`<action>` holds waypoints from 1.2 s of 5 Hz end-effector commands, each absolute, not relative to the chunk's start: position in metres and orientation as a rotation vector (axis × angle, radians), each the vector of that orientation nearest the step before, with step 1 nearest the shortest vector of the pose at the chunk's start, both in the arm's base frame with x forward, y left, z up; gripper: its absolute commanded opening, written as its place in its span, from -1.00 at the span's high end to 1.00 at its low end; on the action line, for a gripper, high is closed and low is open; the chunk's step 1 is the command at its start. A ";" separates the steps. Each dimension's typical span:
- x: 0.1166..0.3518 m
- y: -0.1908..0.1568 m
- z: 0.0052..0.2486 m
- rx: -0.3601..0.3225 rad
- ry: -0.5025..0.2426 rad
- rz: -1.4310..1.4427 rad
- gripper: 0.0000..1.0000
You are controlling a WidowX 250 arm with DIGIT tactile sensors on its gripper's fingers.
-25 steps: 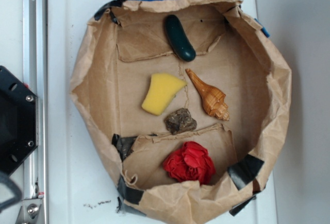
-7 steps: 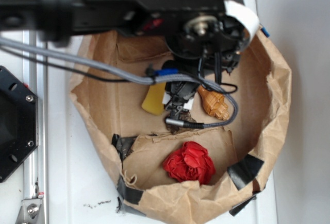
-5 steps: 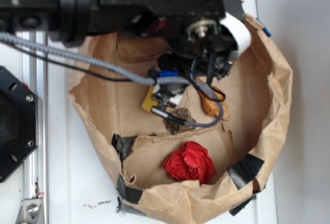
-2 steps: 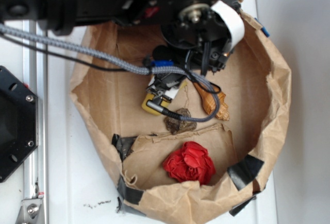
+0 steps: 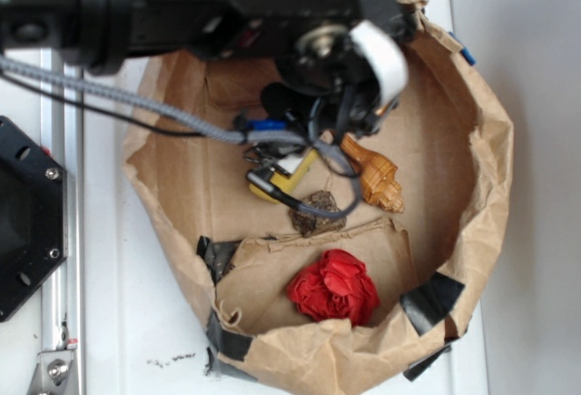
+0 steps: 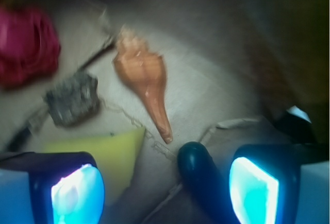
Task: Grab the plastic pickle.
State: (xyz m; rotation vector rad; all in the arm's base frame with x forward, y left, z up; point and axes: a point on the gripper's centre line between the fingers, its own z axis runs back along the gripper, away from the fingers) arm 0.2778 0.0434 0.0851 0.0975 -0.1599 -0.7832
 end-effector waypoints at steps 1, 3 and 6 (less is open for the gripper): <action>0.275 0.039 0.093 0.129 -0.204 -0.942 -1.00; 0.285 0.053 0.078 -0.028 -0.145 -1.059 -1.00; 0.294 0.064 0.072 0.160 -0.219 -1.058 -1.00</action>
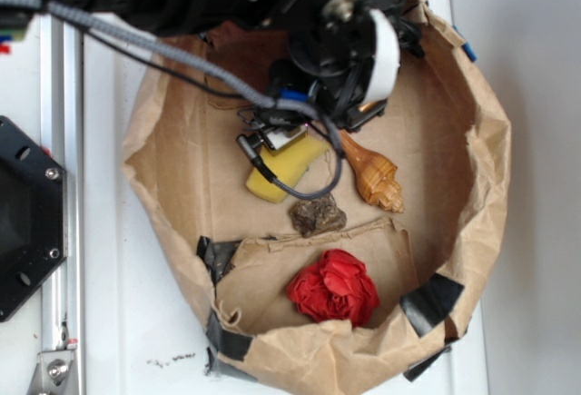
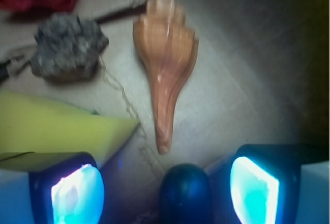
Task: Grab the plastic pickle.
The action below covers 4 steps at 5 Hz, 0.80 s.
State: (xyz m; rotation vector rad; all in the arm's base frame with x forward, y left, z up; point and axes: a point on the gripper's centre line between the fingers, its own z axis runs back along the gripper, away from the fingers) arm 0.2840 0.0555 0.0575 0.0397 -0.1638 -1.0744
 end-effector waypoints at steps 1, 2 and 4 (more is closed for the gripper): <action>0.292 0.062 0.069 0.168 -0.216 -1.070 -1.00; 0.292 0.063 0.068 0.150 -0.202 -1.087 -1.00; 0.286 0.073 0.066 0.156 -0.176 -1.109 -1.00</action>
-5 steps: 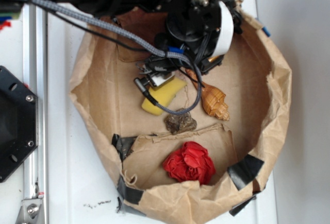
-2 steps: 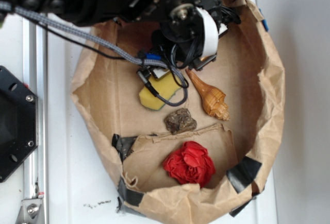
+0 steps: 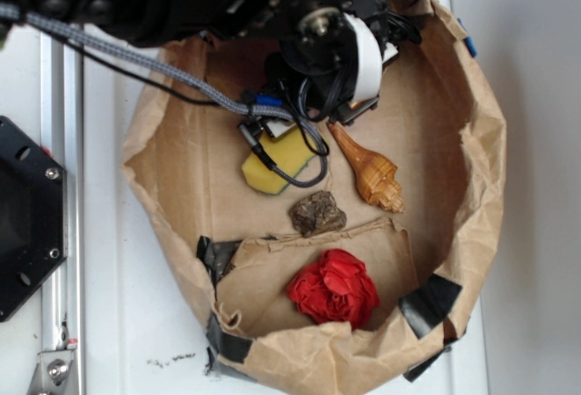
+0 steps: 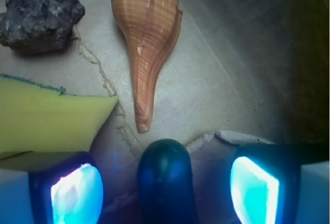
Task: Grab the plastic pickle.
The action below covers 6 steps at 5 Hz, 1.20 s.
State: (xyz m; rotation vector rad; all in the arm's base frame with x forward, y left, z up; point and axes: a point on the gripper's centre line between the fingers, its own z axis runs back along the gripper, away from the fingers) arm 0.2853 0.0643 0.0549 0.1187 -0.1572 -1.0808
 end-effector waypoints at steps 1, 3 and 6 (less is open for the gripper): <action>0.287 0.080 0.065 0.159 -0.163 -1.098 -1.00; 0.298 0.081 0.052 0.211 -0.125 -1.070 -1.00; 0.292 0.072 0.049 0.214 -0.132 -1.071 1.00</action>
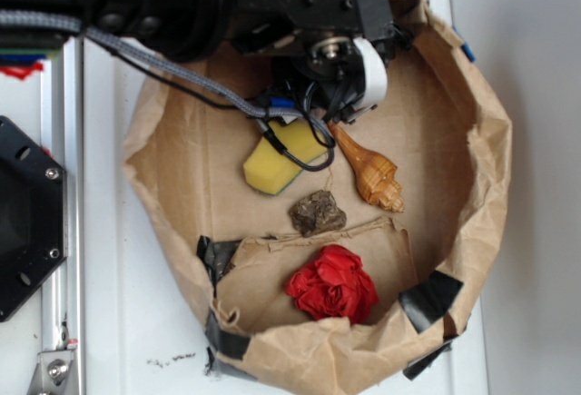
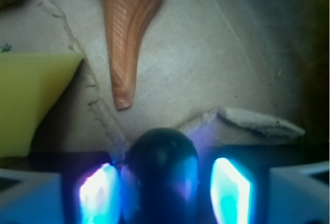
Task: Grab the plastic pickle.
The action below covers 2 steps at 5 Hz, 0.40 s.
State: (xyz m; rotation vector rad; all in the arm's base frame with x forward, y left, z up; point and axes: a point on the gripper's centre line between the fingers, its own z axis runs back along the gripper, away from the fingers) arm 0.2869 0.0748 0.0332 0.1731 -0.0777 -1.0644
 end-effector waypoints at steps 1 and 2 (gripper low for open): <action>0.292 0.072 0.050 0.217 -0.134 -1.067 1.00; 0.291 0.072 0.051 0.206 -0.137 -1.064 1.00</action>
